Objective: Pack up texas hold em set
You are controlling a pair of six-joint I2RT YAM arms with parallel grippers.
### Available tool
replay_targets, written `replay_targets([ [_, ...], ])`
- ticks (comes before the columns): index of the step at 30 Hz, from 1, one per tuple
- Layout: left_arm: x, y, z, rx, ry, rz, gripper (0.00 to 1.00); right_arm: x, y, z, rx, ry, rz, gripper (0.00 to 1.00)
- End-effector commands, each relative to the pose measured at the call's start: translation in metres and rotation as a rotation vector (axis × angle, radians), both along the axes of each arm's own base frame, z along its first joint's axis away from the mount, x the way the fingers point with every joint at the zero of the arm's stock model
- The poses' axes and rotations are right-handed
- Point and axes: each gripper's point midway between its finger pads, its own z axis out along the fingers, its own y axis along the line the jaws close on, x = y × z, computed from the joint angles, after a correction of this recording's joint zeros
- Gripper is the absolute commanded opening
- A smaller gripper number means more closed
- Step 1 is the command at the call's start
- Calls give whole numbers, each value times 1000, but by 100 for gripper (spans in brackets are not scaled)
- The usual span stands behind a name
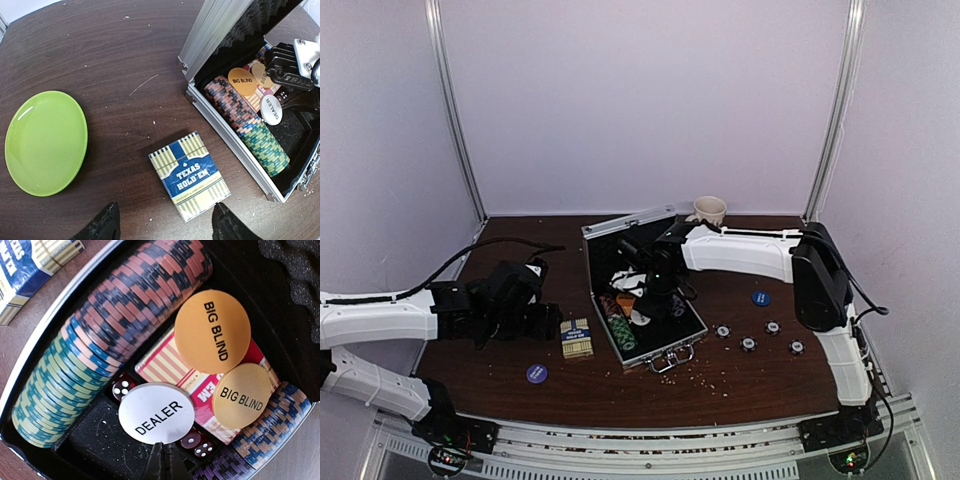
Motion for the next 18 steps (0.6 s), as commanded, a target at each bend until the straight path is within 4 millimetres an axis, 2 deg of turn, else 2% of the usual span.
replay_targets([
  [1,5,-4,11,-24,-32,-1,65,-6,-5,7,7,16,1,0],
  [2,5,-3,10,-23,-33,1,65,-9,-8,8,8,13,9,0],
  [3,5,-3,10,-24,-34,2,65,-10,-11,9,12,5,15,8],
  [4,6,-4,9,-24,-34,1,65,-10,-12,13,24,-9,15,21],
  [8,7,-8,7,-20,-29,-7,65,-11,-13,9,32,-13,15,47],
  [12,8,-12,4,-19,-16,-19,65,-8,-6,6,36,-4,19,55],
  [18,7,-10,6,-19,-21,-15,65,-1,8,2,62,-6,29,61],
])
